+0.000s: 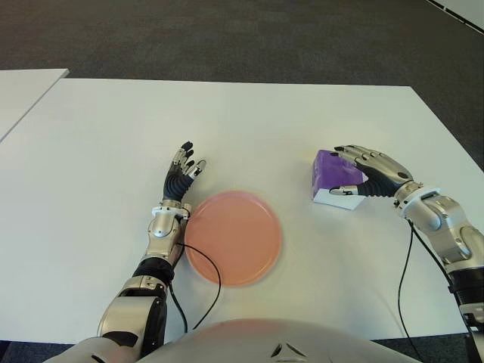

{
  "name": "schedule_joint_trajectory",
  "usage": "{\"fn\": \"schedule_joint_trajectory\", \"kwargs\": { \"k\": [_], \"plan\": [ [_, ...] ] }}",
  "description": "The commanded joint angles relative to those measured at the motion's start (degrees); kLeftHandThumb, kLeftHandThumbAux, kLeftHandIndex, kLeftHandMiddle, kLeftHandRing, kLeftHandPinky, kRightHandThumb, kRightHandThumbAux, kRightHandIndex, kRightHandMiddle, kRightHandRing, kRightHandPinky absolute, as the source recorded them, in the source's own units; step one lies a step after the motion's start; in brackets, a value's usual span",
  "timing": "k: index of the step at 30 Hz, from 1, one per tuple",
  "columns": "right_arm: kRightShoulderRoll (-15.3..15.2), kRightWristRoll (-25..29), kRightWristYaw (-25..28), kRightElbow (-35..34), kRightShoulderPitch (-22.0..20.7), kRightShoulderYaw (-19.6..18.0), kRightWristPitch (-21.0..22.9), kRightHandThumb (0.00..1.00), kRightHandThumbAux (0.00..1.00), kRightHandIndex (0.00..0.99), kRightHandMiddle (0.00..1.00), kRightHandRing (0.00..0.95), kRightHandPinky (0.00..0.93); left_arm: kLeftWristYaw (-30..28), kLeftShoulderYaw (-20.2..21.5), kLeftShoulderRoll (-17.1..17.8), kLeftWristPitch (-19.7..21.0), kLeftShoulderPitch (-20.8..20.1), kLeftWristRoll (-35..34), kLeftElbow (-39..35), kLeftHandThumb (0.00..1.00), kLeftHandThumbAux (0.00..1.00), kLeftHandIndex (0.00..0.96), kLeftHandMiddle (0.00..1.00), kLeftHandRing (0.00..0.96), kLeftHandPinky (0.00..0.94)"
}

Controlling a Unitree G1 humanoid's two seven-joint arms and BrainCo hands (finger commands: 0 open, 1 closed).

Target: Put the tissue paper into the plate.

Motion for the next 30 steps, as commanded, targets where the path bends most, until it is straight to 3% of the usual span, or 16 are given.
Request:
{"fn": "schedule_joint_trajectory", "kwargs": {
  "k": [1, 30],
  "plan": [
    [0.06, 0.03, -1.72, 3.68, -1.24, 1.71, -3.19, 0.305, 0.229, 0.0, 0.0, 0.0, 0.0, -0.77, -0.29, -0.62, 1.2, 6.33, 0.68, 4.3, 0.0, 0.593, 0.0, 0.0, 0.0, 0.0],
    [-0.54, 0.37, -3.02, 5.45, -2.07, 2.72, -4.59, 0.289, 0.238, 0.0, 0.0, 0.0, 0.0, -0.97, -0.38, -0.56, 1.17, 6.23, 0.28, 4.55, 0.0, 0.582, 0.0, 0.0, 0.0, 0.0]
  ]
}}
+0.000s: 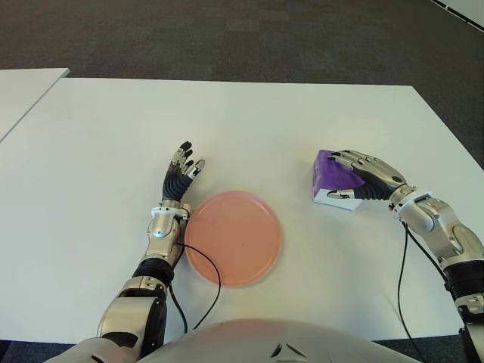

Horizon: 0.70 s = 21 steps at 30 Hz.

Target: Put the tissue paper into the plate.

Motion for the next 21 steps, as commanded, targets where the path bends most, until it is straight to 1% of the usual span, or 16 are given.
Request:
{"fn": "schedule_joint_trajectory", "kwargs": {
  "k": [1, 12, 21],
  "plan": [
    [-0.32, 0.02, -0.05, 0.33, -0.26, 0.52, -0.47, 0.289, 0.238, 0.0, 0.0, 0.0, 0.0, -0.68, -0.3, -0.57, 1.39, 6.1, 0.89, 4.56, 0.0, 0.583, 0.0, 0.0, 0.0, 0.0],
    [-0.3, 0.08, 0.08, -0.31, 0.07, 0.43, -0.25, 0.289, 0.238, 0.0, 0.0, 0.0, 0.0, -0.11, -0.29, -0.32, 1.01, 6.24, 1.23, 4.56, 0.0, 0.589, 0.0, 0.0, 0.0, 0.0],
    [-0.32, 0.19, 0.27, -0.9, 0.31, 0.33, -0.02, 0.289, 0.238, 0.0, 0.0, 0.0, 0.0, -1.19, 0.04, -0.41, 1.07, 6.43, 0.34, 4.17, 0.0, 0.607, 0.0, 0.0, 0.0, 0.0]
  ]
}}
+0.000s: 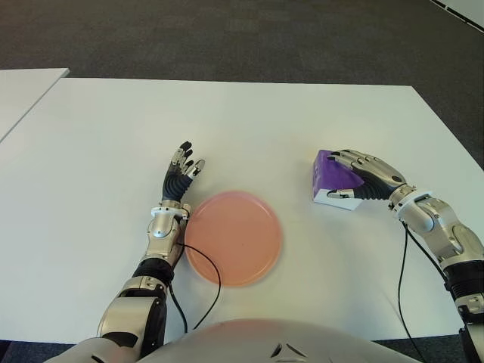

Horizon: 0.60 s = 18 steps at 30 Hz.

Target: Put the tissue paper into the plate.

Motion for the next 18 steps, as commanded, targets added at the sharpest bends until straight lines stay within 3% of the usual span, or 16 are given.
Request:
{"fn": "schedule_joint_trajectory", "kwargs": {
  "k": [1, 6, 8, 10, 18],
  "plan": [
    [-0.31, 0.14, 0.29, -0.42, 0.32, 0.3, -0.02, 0.289, 0.238, 0.0, 0.0, 0.0, 0.0, -0.79, -0.05, -0.52, 1.17, 6.41, 0.59, 4.14, 0.0, 0.608, 0.0, 0.0, 0.0, 0.0],
    [-0.33, 0.18, 0.36, -0.57, 0.38, 0.26, 0.04, 0.289, 0.238, 0.0, 0.0, 0.0, 0.0, -0.35, -0.27, -0.4, 1.29, 6.38, 1.02, 3.89, 0.0, 0.604, 0.0, 0.0, 0.0, 0.0],
    [2.61, -14.91, -5.91, 2.62, 0.57, 10.51, 2.19, 0.271, 0.248, 0.0, 0.0, 0.0, 0.0, -0.13, -0.46, -0.35, 1.27, 6.44, 1.34, 3.72, 0.0, 0.601, 0.0, 0.0, 0.0, 0.0],
    [5.61, -26.27, -11.46, 6.61, 0.44, 18.7, 5.45, 0.205, 0.281, 0.0, 0.0, 0.0, 0.0, 0.07, -0.6, -0.33, 1.32, 6.49, 1.56, 3.54, 0.0, 0.596, 0.0, 0.0, 0.0, 0.0],
    [10.32, -41.97, -20.91, 17.55, -2.69, 31.0, 15.96, 0.158, 0.326, 0.0, 0.0, 0.0, 0.0, 0.13, -0.57, -0.43, 1.53, 6.65, 1.53, 3.39, 0.0, 0.587, 0.0, 0.0, 0.0, 0.0]
  ]
}}
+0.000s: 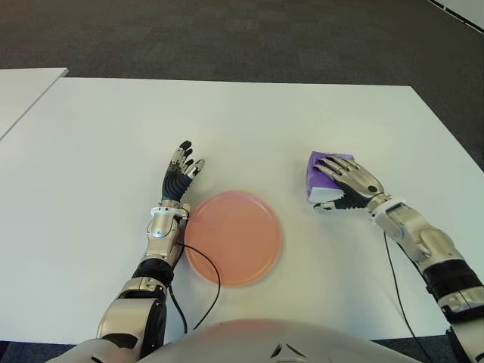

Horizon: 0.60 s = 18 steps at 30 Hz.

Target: Put the tissue paper into the plate.

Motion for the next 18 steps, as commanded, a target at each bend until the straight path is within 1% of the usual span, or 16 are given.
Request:
{"fn": "schedule_joint_trajectory", "kwargs": {
  "k": [1, 4, 8, 13, 18],
  "plan": [
    [6.26, -21.79, -6.07, 13.28, 0.2, 18.72, 9.1, 0.154, 0.336, 0.0, 0.0, 0.0, 0.0, 0.21, -0.52, -0.61, 1.51, 6.88, 1.54, 4.84, 0.0, 0.587, 0.0, 0.0, 0.0, 0.0],
    [6.57, -25.83, -6.28, 13.53, -0.21, 21.93, 12.08, 0.143, 0.367, 0.0, 0.0, 0.0, 0.0, 0.0, -0.45, -0.63, 1.3, 6.91, 1.4, 4.91, 0.0, 0.587, 0.0, 0.0, 0.0, 0.0],
    [7.04, -27.89, -5.48, 13.45, -0.71, 24.83, 14.44, 0.135, 0.408, 0.0, 0.0, 0.0, 0.0, -0.31, -0.34, -0.6, 1.14, 6.96, 1.18, 4.86, 0.0, 0.588, 0.0, 0.0, 0.0, 0.0],
    [7.19, -27.86, -5.81, 13.8, -1.51, 27.19, 15.72, 0.124, 0.465, 0.0, 0.0, 0.0, 0.0, -0.32, -0.31, -0.51, 1.08, 7.2, 1.18, 4.5, 0.0, 0.586, 0.0, 0.0, 0.0, 0.0],
    [7.26, -26.74, -7.24, 14.96, -2.28, 29.11, 16.34, 0.119, 0.488, 0.0, 0.0, 0.0, 0.0, 0.06, -0.62, -0.37, 1.25, 7.5, 1.7, 3.95, 0.0, 0.581, 0.0, 0.0, 0.0, 0.0]
  ]
}}
